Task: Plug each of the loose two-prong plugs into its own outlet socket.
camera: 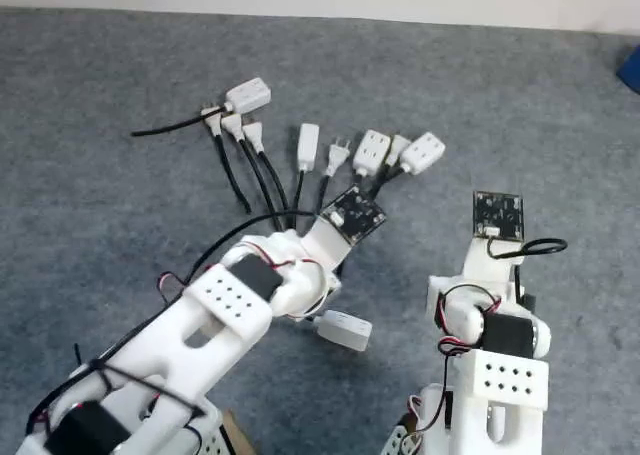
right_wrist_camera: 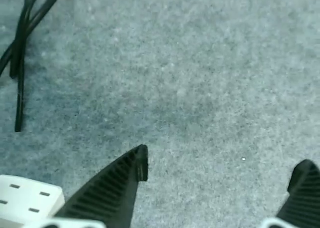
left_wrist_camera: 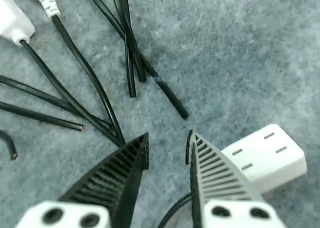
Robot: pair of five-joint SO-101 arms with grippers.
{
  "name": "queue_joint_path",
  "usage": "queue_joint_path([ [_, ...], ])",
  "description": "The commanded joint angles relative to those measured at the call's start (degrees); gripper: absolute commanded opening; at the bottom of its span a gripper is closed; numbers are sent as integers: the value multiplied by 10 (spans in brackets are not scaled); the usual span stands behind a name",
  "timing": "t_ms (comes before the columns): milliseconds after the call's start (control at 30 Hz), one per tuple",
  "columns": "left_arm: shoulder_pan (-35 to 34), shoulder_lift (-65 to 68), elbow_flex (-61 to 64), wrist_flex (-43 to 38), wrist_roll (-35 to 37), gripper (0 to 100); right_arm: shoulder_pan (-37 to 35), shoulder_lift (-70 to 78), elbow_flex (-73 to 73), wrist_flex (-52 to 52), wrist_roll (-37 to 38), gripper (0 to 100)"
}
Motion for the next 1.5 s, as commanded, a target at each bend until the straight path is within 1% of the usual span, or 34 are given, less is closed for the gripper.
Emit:
queue_joint_path([
  [0, 22, 63, -44, -20, 4, 151, 8, -1, -1, -9, 10, 421],
  [167, 58, 133, -58, -18, 3, 149, 8, 0, -1, -9, 10, 421],
  [300, 82, 136, -55, -17, 3, 147, 8, 0, -1, -10, 10, 421],
  [467, 87, 126, -58, 29, 3, 147, 8, 0, 1, -19, 10, 421],
  [633, 80, 41, -50, 93, 3, 146, 8, 1, 1, -21, 10, 421],
  [767, 54, -55, -29, 99, 1, 148, 8, 1, 1, -21, 10, 421],
  [833, 38, -102, -19, 111, -21, 149, 7, 1, 1, -21, 10, 421],
  [900, 37, -138, -8, 131, -32, 150, 7, 1, 1, -21, 10, 421],
  [1000, 67, -169, 15, 148, -36, 151, 7, 1, 2, -21, 10, 421],
  [1200, 121, -151, 52, 147, -37, 151, 7, 1, 2, -21, 10, 421],
  [1467, 124, -73, 50, 145, -37, 151, 8, 1, 2, -21, 10, 421],
])
